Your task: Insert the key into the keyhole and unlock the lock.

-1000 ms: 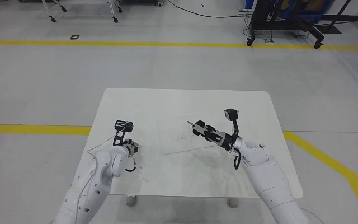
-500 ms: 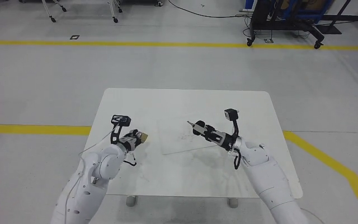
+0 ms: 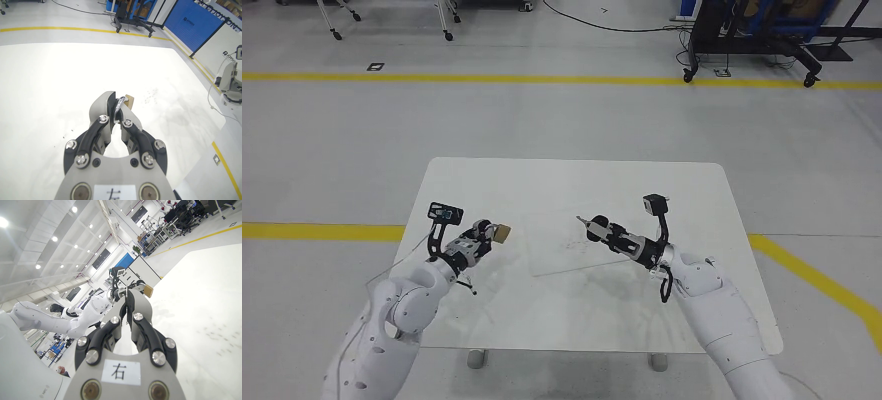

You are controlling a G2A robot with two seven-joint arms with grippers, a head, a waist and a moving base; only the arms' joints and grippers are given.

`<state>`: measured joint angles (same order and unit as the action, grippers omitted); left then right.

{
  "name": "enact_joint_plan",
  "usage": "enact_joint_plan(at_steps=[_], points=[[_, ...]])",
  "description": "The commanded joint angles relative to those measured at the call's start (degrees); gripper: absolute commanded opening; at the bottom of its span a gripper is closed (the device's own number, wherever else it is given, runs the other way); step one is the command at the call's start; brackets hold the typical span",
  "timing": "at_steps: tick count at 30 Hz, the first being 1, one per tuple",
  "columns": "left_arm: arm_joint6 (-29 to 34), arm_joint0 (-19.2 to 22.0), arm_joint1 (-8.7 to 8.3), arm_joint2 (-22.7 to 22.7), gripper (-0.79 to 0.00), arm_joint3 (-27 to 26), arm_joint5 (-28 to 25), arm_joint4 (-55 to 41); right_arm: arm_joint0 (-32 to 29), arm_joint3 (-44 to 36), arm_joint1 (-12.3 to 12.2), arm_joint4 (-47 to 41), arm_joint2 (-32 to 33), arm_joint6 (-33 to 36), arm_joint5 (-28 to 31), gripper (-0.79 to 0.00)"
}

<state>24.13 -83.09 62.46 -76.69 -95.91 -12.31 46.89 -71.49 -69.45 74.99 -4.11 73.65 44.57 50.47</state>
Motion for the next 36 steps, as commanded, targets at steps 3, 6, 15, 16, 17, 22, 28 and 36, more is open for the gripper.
enact_joint_plan(at_steps=[3,6,15,16,17,22,28,36], points=[[5.67,6.35,0.78,0.25,-0.785,9.44,-11.93,-29.11,0.47,0.86,0.31,0.92,-1.16,-3.53,-3.87,-0.785],[14.87,12.88,1.35,2.01,-0.785,16.88,-14.53,-44.52,2.31,3.35,1.08,-1.12,-3.94,-5.77,-4.15,-0.785],[30.95,27.5,4.1,9.15,-0.785,34.36,-14.09,-69.42,8.79,11.74,3.25,-5.03,-10.76,-8.55,-1.42,-0.785],[32.7,28.64,4.37,9.94,-0.785,35.58,-14.05,-70.48,9.35,12.31,3.44,-5.41,-11.27,-8.69,-1.1,-0.785],[33.44,29.42,4.48,10.38,-0.785,36.33,-14.24,-70.24,9.8,12.64,3.63,-6.13,-11.79,-8.62,-0.61,-0.785],[33.44,29.42,4.48,10.38,-0.785,36.33,-14.24,-70.24,9.8,12.64,3.63,-6.13,-11.79,-8.62,-0.61,-0.785],[29.2,28.53,4.42,10.76,-0.785,35.17,-3.25,-68.75,9.27,11.86,3.67,-4.95,-11.79,-10.73,-2.53,-0.785],[32.1,34.76,6.35,15.26,-0.785,38.71,17.36,-76.6,4.06,4.92,3.99,5.38,-13.05,-22.82,-10.86,-0.785]])
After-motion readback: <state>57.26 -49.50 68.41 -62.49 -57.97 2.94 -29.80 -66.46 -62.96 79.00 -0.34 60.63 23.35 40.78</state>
